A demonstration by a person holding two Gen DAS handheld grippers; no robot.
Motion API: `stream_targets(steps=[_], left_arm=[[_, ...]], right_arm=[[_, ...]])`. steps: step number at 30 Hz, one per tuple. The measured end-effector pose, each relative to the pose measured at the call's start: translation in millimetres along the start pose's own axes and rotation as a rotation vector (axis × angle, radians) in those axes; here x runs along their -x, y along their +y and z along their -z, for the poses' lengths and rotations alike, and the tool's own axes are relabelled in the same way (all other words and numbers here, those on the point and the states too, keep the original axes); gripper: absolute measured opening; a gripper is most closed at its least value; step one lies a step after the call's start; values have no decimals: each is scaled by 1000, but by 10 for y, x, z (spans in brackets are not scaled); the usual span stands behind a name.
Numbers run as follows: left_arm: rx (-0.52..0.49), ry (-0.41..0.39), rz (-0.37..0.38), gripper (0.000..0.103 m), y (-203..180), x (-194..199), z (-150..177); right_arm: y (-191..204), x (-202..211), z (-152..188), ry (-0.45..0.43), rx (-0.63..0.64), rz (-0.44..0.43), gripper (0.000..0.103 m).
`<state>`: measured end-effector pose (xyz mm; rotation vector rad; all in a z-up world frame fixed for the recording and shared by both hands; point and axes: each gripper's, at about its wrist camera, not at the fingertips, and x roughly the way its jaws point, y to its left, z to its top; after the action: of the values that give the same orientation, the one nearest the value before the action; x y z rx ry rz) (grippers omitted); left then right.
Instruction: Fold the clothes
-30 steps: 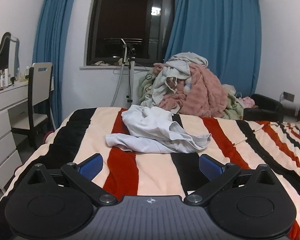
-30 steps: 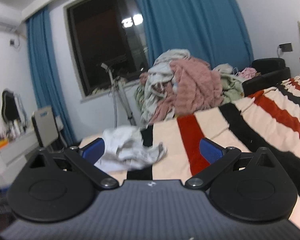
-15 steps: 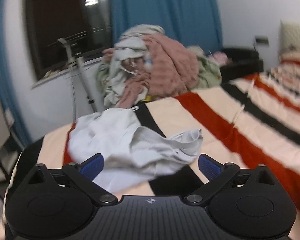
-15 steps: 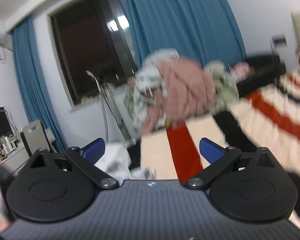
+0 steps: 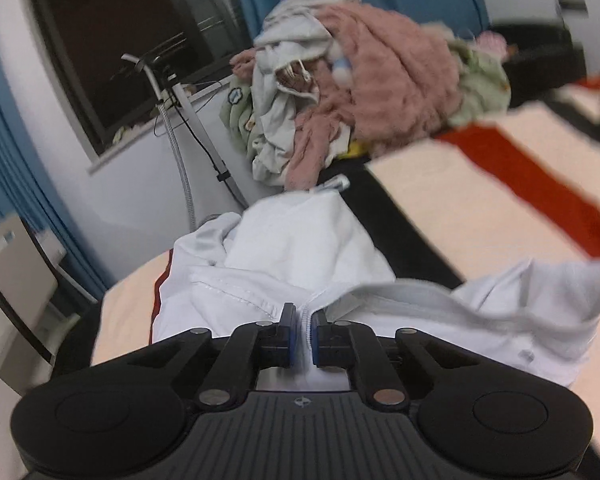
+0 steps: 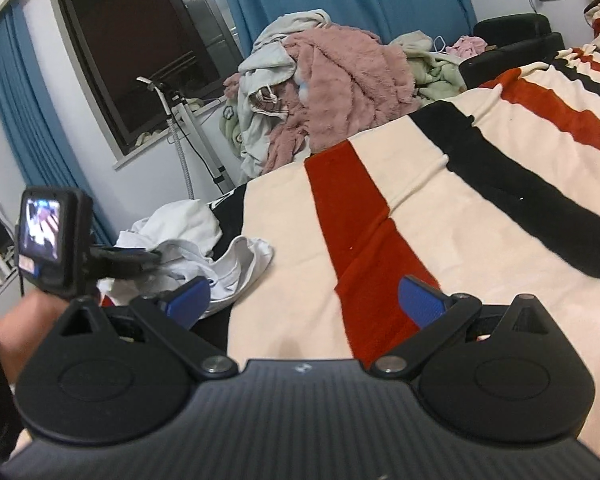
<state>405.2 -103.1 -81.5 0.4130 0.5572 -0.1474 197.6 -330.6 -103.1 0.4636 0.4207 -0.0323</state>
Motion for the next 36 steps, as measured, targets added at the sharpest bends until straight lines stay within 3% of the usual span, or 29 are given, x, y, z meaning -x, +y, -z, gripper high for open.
stream_targets(steps=[3, 8, 14, 19, 21, 27, 36], left_arm=[[139, -72, 45, 3, 210, 479, 4], [307, -163, 77, 3, 434, 1474, 364], [359, -259, 92, 3, 511, 2418, 872], [393, -281, 99, 3, 495, 2986, 1358], [418, -278, 102, 3, 534, 3107, 1553], [540, -260, 117, 3, 779, 3100, 1846], [568, -255, 115, 3, 973, 2939, 1885]], right_arm=[[-1, -18, 33, 9, -6, -20, 102], [113, 89, 53, -33, 23, -57, 102], [336, 302, 194, -33, 128, -86, 102], [621, 483, 356, 4, 254, -101, 103], [780, 520, 419, 14, 340, -100, 103], [995, 410, 541, 6, 439, -95, 103], [1105, -69, 534, -27, 515, -34, 103]])
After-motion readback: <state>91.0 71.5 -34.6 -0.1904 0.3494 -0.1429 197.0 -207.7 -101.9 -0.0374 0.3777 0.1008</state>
